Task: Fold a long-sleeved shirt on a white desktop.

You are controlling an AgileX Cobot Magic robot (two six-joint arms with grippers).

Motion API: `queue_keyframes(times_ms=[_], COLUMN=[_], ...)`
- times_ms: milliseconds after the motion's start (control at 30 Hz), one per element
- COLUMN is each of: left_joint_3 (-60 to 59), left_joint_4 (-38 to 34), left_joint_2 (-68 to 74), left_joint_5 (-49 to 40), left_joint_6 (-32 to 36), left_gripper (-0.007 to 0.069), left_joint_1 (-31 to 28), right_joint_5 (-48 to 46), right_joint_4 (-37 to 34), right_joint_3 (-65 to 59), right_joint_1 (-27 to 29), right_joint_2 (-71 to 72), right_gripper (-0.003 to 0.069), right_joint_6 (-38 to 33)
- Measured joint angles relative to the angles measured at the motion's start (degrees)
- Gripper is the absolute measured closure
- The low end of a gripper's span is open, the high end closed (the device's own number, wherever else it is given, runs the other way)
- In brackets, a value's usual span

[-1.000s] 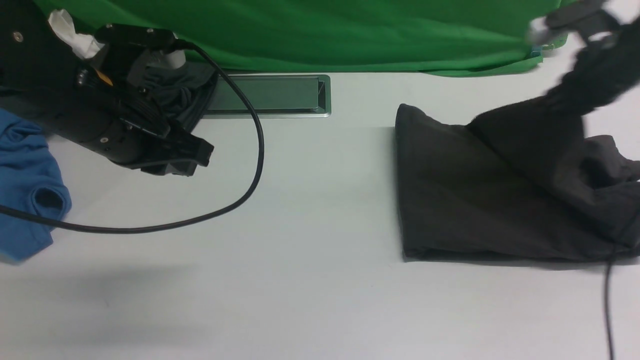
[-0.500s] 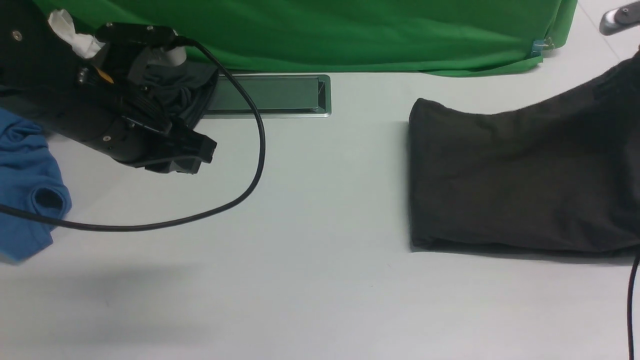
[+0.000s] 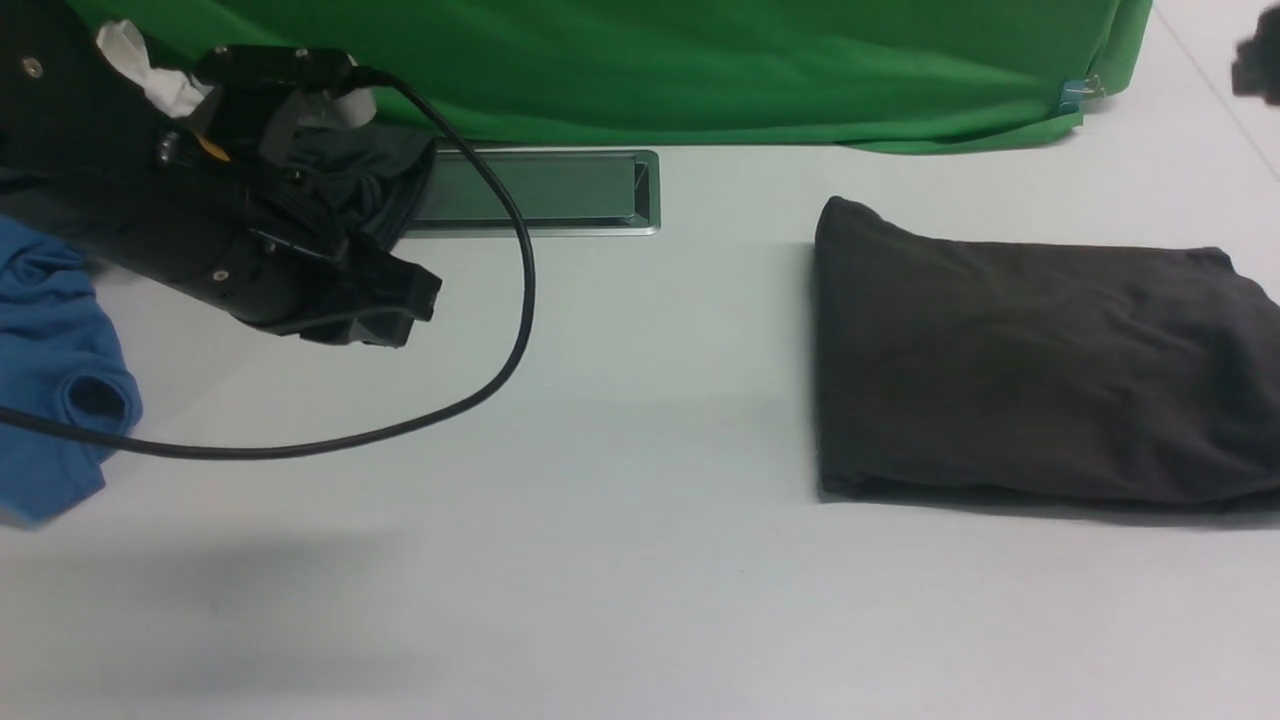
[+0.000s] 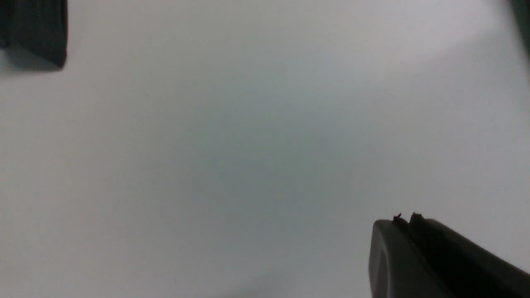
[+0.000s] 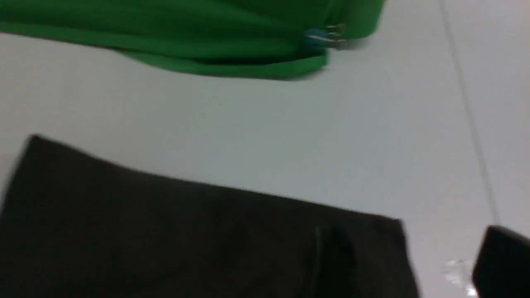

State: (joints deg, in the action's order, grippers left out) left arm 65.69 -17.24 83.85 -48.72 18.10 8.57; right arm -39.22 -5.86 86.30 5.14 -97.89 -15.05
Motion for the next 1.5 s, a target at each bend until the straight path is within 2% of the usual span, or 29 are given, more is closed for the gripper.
queue_keyframes(times_ms=[33, 100, 200, 367, 600, 867, 900, 1067, 1267, 1500], left_joint_3=[0.0, -0.1, -0.3, -0.3, -0.3, -0.3, -0.3, -0.3, -0.3, -0.3], left_joint_4=[-0.1, 0.0, 1.2, 2.0, 2.0, 2.0, 2.0, 2.0, 2.0, 2.0], left_joint_2=[0.0, -0.2, -2.3, -7.1, -11.8, -17.3, -17.7, -18.0, -18.0, -18.1], left_joint_5=[-0.7, -1.5, -1.8, -1.7, -3.1, -3.4, -3.5, -3.5, -3.6, -3.8], left_joint_6=[-0.6, -1.7, -2.8, -3.2, -3.2, -3.3, -3.3, -3.4, -3.5, -3.6], left_gripper=[0.0561, 0.056, 0.0561, 0.0557, 0.0553, 0.0545, 0.0544, 0.0543, 0.0543, 0.0539], left_joint_1=[0.0, 0.0, 0.0, 0.0, 0.0, 0.0, 0.0, 0.0, 0.0, 0.0], right_joint_5=[-2.5, -4.6, -7.6, -5.7, -0.2, 12.3, 14.8, 17.5, 18.0, 15.6], right_joint_4=[-2.2, -3.6, -4.5, -3.8, -2.1, -1.7, -2.3, -3.5, -4.3, -6.1], right_joint_3=[-0.5, -2.1, -7.7, -13.2, -13.2, -12.0, -12.0, -12.0, -12.0, -10.7], right_joint_1=[-1.9, -4.6, -9.3, -12.0, -16.8, -32.8, -36.8, -47.7, -51.0, -46.9], right_joint_2=[0.6, 0.5, -2.2, -9.3, -15.7, -19.1, -19.5, -20.0, -20.1, -19.2], right_gripper=[0.044, 0.0554, 0.0629, 0.0637, 0.063, 0.0631, 0.0631, 0.0631, 0.0629, 0.0614], right_joint_6=[-0.2, -0.2, -0.1, 1.4, 2.4, 3.8, 4.4, 5.1, 7.6, 10.0])
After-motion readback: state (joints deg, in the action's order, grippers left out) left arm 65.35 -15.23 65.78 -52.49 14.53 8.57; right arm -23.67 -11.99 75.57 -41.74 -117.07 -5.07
